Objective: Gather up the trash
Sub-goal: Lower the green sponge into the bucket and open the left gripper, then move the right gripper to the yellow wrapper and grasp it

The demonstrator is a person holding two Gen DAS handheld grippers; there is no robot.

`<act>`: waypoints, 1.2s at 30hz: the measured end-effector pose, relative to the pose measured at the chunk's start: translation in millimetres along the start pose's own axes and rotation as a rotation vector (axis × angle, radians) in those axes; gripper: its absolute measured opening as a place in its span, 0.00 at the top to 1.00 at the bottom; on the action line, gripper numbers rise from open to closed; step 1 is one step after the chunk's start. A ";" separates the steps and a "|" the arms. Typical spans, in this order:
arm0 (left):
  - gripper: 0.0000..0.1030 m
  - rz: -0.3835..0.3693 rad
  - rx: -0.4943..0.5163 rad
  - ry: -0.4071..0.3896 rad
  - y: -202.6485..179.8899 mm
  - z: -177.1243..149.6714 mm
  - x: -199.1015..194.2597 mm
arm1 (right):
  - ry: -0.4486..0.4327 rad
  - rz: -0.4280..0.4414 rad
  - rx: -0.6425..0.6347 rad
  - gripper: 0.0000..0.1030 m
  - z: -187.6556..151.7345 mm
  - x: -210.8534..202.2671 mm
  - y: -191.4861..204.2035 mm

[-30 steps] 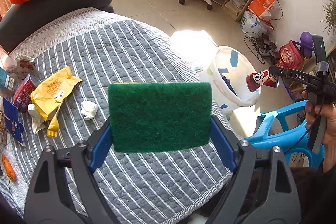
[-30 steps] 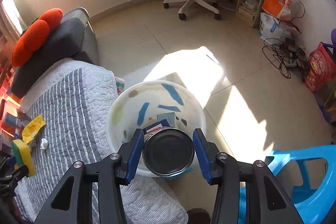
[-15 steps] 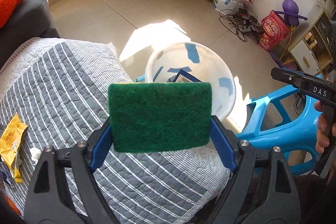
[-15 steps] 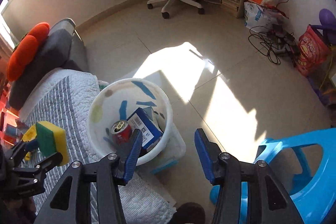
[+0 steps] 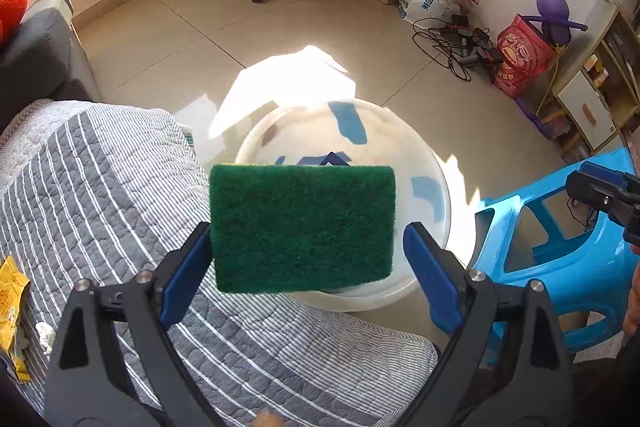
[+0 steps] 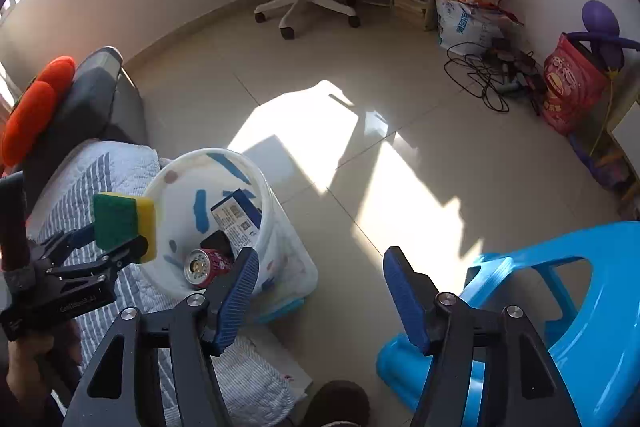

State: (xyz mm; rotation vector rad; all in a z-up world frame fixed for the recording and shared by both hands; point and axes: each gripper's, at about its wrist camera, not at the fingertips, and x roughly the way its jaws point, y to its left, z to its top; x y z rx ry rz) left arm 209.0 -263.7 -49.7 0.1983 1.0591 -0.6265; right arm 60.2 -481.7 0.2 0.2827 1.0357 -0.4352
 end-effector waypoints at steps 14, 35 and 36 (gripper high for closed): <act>0.01 0.021 -0.058 -0.028 41.2 -20.1 -42.2 | -0.004 -0.005 -0.030 0.28 -3.0 -6.1 21.0; 0.01 0.203 -0.248 -0.051 175.0 -122.3 -138.1 | 0.029 0.036 -0.187 0.23 -11.3 4.3 144.3; 0.01 0.209 -0.261 -0.049 181.7 -127.3 -142.2 | 0.036 0.041 -0.197 0.23 -12.5 6.1 152.7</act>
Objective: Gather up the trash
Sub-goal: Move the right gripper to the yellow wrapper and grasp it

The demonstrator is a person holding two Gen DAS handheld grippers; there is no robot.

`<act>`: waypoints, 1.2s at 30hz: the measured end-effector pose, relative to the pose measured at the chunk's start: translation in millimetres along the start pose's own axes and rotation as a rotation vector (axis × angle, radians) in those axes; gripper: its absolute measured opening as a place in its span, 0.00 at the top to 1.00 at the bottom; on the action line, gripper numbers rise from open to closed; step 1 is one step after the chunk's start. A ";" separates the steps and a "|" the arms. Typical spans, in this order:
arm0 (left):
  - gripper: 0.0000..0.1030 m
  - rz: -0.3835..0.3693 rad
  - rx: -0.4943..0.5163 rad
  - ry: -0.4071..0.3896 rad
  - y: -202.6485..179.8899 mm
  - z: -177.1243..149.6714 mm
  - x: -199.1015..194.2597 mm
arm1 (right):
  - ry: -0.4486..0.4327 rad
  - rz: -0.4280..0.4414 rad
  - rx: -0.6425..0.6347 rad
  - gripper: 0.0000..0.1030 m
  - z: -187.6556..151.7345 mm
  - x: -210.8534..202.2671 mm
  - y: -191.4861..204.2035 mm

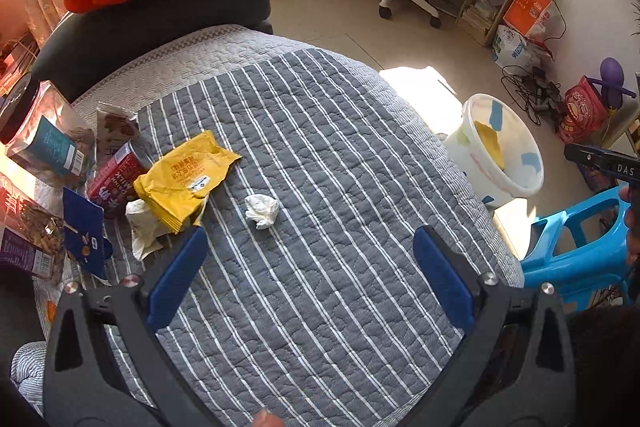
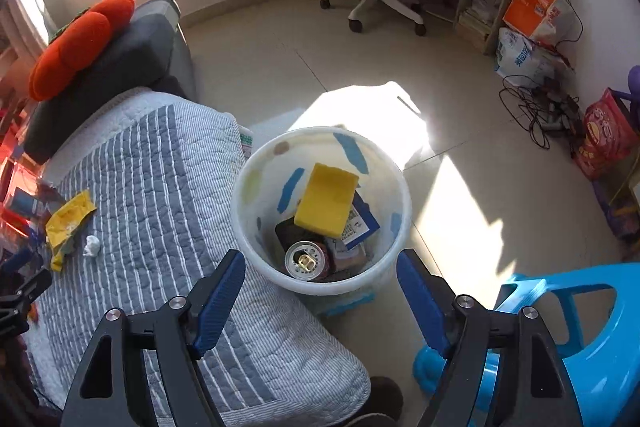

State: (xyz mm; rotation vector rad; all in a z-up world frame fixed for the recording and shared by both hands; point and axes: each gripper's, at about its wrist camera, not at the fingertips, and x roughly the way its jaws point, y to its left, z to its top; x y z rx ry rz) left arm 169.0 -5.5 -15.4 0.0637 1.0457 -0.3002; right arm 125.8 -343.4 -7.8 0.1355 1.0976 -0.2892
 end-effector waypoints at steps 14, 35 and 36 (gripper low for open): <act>0.01 0.119 -0.222 0.023 120.4 -34.6 -28.0 | 0.065 0.047 -0.167 0.23 0.6 30.9 119.2; 0.01 0.139 -0.121 0.076 179.0 -23.6 44.1 | 0.149 0.111 -0.281 0.23 -7.2 70.1 227.6; 0.01 0.144 -0.116 0.085 181.5 -22.6 49.0 | 0.153 0.108 -0.278 0.23 -6.0 72.6 227.6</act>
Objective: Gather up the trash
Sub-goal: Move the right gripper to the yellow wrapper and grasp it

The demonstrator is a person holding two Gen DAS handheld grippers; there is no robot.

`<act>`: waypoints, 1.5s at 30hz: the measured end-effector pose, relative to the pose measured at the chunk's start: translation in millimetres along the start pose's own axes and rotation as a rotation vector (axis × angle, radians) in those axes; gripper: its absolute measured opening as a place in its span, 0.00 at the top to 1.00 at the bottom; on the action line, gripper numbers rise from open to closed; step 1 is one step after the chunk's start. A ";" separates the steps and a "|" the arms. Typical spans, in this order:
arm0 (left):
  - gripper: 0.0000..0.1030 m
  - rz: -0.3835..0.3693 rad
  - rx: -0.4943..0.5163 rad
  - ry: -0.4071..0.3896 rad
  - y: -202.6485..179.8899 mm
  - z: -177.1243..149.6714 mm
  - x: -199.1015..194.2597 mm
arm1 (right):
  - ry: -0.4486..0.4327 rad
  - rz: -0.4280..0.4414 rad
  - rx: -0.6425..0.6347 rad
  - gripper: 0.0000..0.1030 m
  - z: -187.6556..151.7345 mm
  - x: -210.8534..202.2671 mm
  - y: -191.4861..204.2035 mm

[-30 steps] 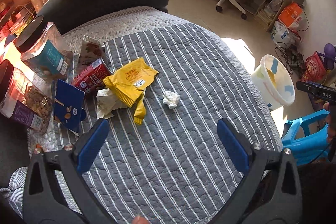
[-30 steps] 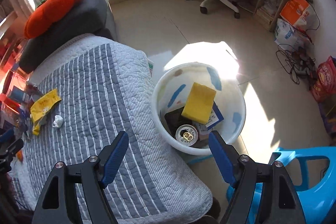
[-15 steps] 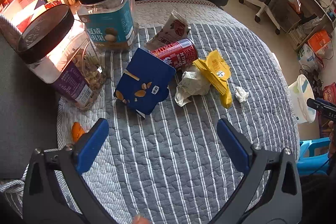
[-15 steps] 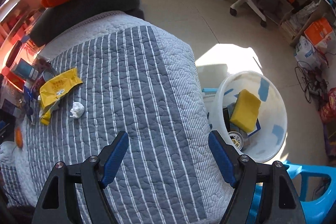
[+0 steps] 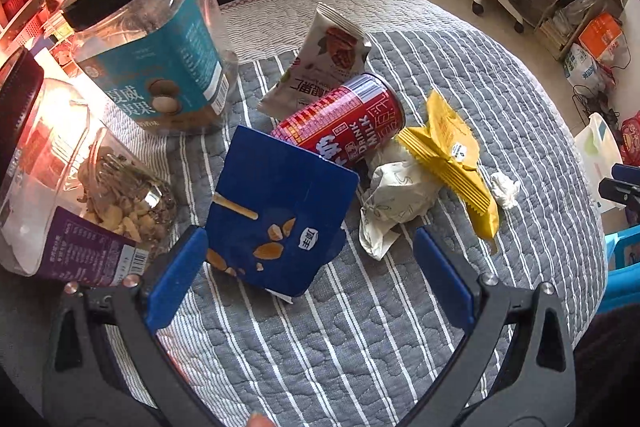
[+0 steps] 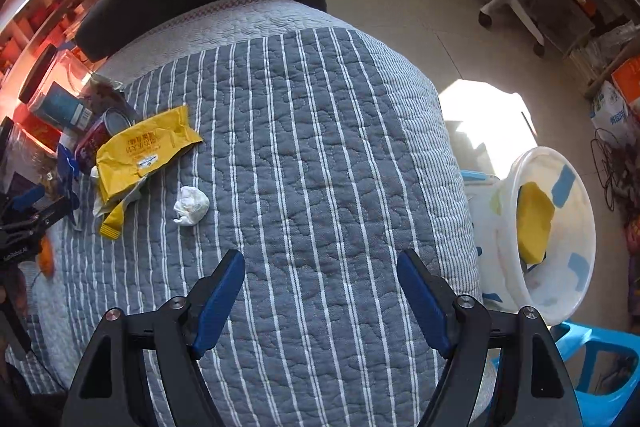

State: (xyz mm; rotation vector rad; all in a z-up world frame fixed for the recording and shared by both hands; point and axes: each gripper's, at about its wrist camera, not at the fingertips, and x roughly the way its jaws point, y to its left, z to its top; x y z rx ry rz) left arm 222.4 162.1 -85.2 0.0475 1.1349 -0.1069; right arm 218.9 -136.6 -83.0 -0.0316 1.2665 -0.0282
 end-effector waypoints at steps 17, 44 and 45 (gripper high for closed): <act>0.15 -0.100 -0.128 0.035 38.8 0.2 21.2 | 0.025 0.007 -0.011 0.23 13.7 18.0 19.0; 0.15 -0.043 -0.235 0.066 49.9 -38.7 -46.9 | 0.029 0.402 0.275 0.23 86.5 101.1 124.3; 0.15 -0.040 -0.237 0.071 51.1 -39.1 -45.4 | 0.034 0.389 0.269 0.23 86.0 104.3 127.3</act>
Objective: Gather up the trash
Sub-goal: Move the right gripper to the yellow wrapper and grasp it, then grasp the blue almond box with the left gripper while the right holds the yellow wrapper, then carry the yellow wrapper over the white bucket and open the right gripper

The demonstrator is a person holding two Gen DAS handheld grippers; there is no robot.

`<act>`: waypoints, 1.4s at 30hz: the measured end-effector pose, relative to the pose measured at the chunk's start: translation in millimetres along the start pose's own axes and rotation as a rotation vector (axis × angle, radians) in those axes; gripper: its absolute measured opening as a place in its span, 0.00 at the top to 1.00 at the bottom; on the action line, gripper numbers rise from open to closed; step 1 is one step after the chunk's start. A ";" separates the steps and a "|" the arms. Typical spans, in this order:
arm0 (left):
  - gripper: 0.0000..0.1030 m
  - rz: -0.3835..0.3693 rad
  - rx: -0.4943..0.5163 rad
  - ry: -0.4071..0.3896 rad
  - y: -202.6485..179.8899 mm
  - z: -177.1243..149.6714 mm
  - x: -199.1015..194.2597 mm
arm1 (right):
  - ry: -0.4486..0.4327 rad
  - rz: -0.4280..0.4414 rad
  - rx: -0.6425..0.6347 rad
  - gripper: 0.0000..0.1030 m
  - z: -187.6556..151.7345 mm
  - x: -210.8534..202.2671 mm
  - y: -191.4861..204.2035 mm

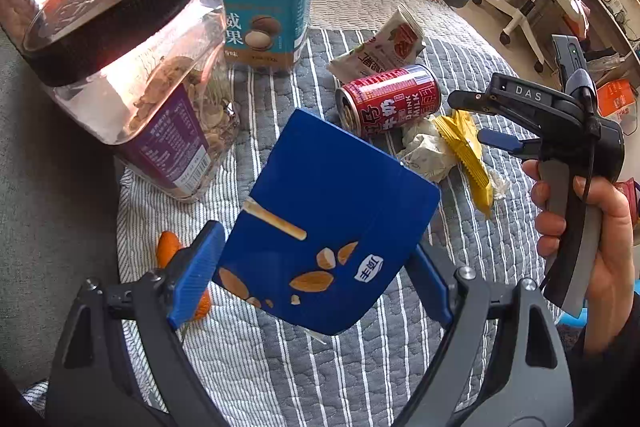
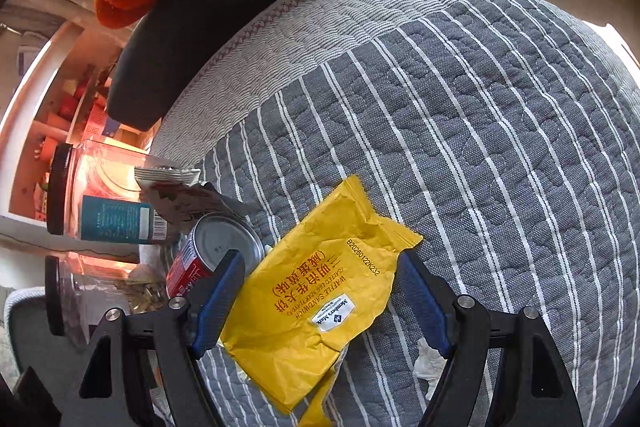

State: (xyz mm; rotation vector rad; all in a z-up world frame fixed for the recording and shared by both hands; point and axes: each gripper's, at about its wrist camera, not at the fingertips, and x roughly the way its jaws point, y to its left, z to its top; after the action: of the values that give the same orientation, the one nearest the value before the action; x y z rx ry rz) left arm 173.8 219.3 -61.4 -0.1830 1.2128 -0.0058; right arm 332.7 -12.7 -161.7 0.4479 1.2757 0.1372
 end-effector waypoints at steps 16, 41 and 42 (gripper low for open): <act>0.15 -0.024 0.027 -0.020 -19.8 -4.2 -13.9 | 0.070 -0.056 -0.108 0.67 -43.2 -18.5 -3.9; 0.15 -0.147 0.212 -0.068 -170.8 -8.7 -19.0 | -0.141 -0.106 -0.012 0.69 -51.5 -207.9 -144.5; 0.15 -0.155 0.224 -0.066 -180.4 -9.0 -16.8 | -0.153 -0.111 0.004 0.69 -51.3 -215.5 -154.8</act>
State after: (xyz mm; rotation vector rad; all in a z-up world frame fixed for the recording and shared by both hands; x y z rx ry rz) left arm 176.4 42.0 -23.0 -0.0794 1.1203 -0.2679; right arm 197.9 -214.2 -42.2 0.3831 1.1480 0.0065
